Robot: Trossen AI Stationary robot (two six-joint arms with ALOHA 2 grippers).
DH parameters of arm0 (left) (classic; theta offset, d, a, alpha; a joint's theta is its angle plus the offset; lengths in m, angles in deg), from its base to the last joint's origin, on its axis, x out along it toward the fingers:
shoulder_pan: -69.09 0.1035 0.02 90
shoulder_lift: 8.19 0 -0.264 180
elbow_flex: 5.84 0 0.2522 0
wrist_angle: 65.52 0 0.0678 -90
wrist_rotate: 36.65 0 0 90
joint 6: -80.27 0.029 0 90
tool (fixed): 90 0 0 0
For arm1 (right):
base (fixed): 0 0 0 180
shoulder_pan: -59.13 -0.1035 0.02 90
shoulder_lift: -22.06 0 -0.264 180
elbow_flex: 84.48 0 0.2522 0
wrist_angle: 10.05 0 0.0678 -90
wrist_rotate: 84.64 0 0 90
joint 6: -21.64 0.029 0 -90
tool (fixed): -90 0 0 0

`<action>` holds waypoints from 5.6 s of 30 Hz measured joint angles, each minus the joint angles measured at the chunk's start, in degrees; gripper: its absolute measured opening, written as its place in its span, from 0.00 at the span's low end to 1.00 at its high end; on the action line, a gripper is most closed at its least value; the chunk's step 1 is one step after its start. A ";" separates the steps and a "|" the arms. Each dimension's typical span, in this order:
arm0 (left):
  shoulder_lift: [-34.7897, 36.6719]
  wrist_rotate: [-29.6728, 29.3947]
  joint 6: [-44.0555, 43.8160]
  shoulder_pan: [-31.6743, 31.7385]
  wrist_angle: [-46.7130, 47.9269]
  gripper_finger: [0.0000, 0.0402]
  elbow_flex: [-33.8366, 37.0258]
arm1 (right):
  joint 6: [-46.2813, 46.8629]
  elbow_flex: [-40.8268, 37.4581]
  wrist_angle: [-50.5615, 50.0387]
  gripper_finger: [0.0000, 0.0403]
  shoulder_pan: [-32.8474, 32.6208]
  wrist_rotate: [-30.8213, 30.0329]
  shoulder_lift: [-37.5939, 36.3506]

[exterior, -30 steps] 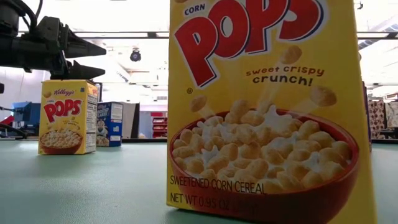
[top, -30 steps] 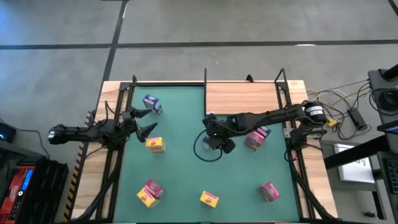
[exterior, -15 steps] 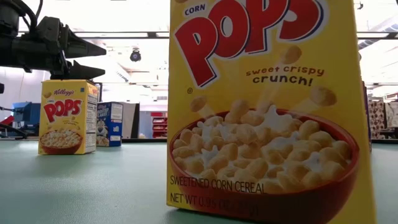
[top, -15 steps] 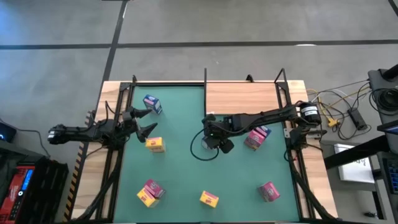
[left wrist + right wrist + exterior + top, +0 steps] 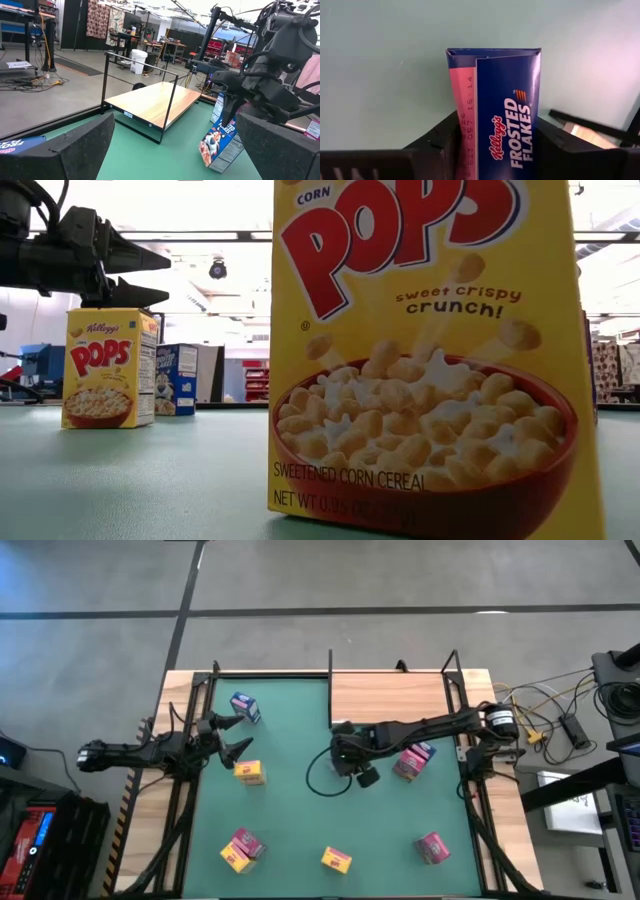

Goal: Stack cereal on shelf
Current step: Put the center blue cereal box on the shelf, then put the middle right pink cereal box on the shelf

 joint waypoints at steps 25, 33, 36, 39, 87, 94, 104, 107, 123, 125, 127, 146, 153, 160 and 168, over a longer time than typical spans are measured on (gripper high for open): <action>0.00 0.00 0.00 -0.02 0.00 1.00 0.00 | 12.85 -0.09 -13.34 0.40 18.84 -0.10 -18.79; 0.00 -0.02 0.00 0.00 0.00 1.00 0.02 | 13.32 -0.46 -13.61 0.41 25.43 -0.09 -18.35; 0.00 -0.02 0.00 0.00 0.00 1.00 0.00 | 12.07 -0.50 -13.82 0.41 26.87 -0.07 -16.94; 0.00 -0.02 0.00 -0.01 0.00 1.00 0.00 | 9.37 -0.50 -13.32 0.41 27.86 0.00 -15.54; 0.00 -0.02 -0.02 -0.02 0.00 1.00 0.00 | 2.82 -0.57 7.11 0.47 33.92 11.08 -5.93; 0.00 0.00 0.00 -0.02 0.00 1.00 0.00 | 1.03 -0.57 9.50 0.47 34.91 11.26 -4.43; 0.00 -0.02 -0.02 -0.02 0.00 1.00 0.00 | 0.63 -0.57 13.44 0.47 38.02 12.30 -3.25; 0.00 -0.02 -0.01 0.00 0.00 1.00 0.01 | 0.66 -0.57 14.29 0.47 38.71 12.46 -3.25; 0.00 -0.01 0.00 -0.01 0.00 1.00 0.01 | 0.07 -0.57 15.83 0.49 39.86 17.18 -3.25; 0.00 0.00 0.00 0.00 0.00 1.00 0.01 | 0.08 -0.57 15.97 0.52 39.86 17.22 -3.25; 0.00 0.00 0.00 -0.02 0.00 1.00 0.00 | 0.08 -0.57 15.96 0.55 39.86 17.20 -3.25; 0.00 -0.02 -0.02 -0.02 0.00 1.00 0.02 | -4.05 -0.57 18.93 0.67 40.13 16.68 -3.27; 0.00 0.00 0.00 0.00 0.00 1.00 0.00 | -5.18 -0.57 18.38 0.67 40.13 16.94 -3.29; 0.00 0.00 -0.02 -0.02 0.00 1.00 0.02 | -5.24 -0.57 18.43 0.64 40.13 16.95 -3.29; 0.00 0.00 -0.02 -0.01 0.00 1.00 0.01 | -7.80 -0.57 18.99 0.57 40.38 16.94 -3.34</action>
